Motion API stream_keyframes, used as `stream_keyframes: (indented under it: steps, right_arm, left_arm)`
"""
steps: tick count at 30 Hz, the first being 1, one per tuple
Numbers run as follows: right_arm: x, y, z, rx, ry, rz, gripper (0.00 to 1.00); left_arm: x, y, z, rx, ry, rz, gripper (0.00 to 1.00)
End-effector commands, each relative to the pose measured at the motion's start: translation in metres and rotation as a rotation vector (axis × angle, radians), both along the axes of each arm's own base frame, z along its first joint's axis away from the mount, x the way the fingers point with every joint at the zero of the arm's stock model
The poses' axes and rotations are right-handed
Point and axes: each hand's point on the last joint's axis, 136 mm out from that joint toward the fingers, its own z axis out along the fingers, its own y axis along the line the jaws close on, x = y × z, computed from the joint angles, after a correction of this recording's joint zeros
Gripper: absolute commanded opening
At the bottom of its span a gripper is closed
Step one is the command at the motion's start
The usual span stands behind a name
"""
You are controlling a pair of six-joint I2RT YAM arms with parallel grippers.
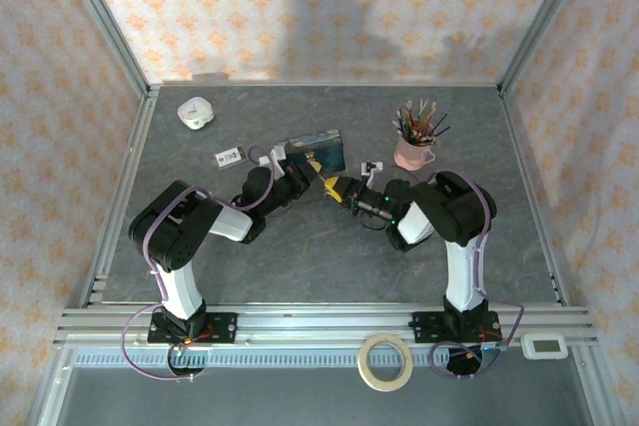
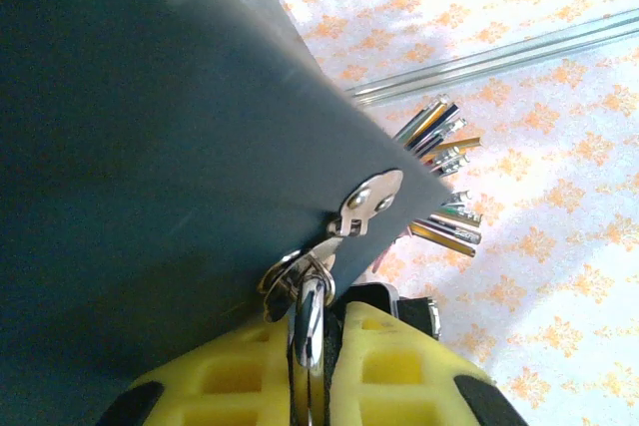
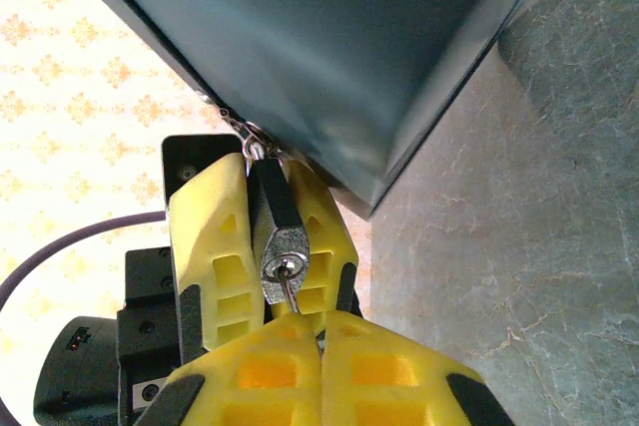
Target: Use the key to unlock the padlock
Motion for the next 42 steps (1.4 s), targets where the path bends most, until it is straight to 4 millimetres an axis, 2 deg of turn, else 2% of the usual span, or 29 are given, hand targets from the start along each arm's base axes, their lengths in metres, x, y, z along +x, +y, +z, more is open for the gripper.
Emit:
stream_keyframes:
  steps: [1,7,13,16,20,23,27,34,42]
  right_arm:
    - [0.013,0.002,0.06,0.088,-0.19,-0.032,0.0]
    - [0.014,-0.003,0.054,0.026,-0.212,-0.066,0.0]
    - [0.012,-0.001,0.061,0.033,-0.241,-0.06,0.0]
    - [0.01,0.003,0.052,-0.071,-0.28,-0.057,0.0]
    - [0.012,0.007,0.032,-0.323,-0.34,-0.086,0.0]
    - [0.012,0.008,0.035,-0.384,-0.372,-0.103,0.0]
    - [0.014,0.01,0.045,-0.349,-0.357,-0.107,0.0]
    - [0.007,0.018,0.071,-0.145,-0.287,-0.068,0.0]
    - [0.002,0.009,0.088,0.093,-0.193,-0.068,0.0]
  left_arm:
    - [-0.033,-0.041,0.021,-0.035,-0.053,-0.212,0.0]
    - [-0.028,-0.036,0.016,-0.031,-0.019,-0.169,0.0]
    - [-0.029,-0.039,0.007,-0.025,0.01,-0.167,0.0]
    - [-0.029,-0.04,0.0,-0.041,0.039,-0.163,0.0]
    - [-0.028,-0.041,-0.005,-0.055,0.07,-0.155,0.0]
    - [-0.029,-0.043,-0.005,-0.054,0.067,-0.155,0.0]
    - [-0.033,-0.046,0.0,-0.07,0.032,-0.171,0.0]
    - [-0.04,-0.046,0.005,-0.106,-0.018,-0.194,0.0]
    - [-0.048,-0.042,0.013,-0.142,-0.081,-0.197,0.0]
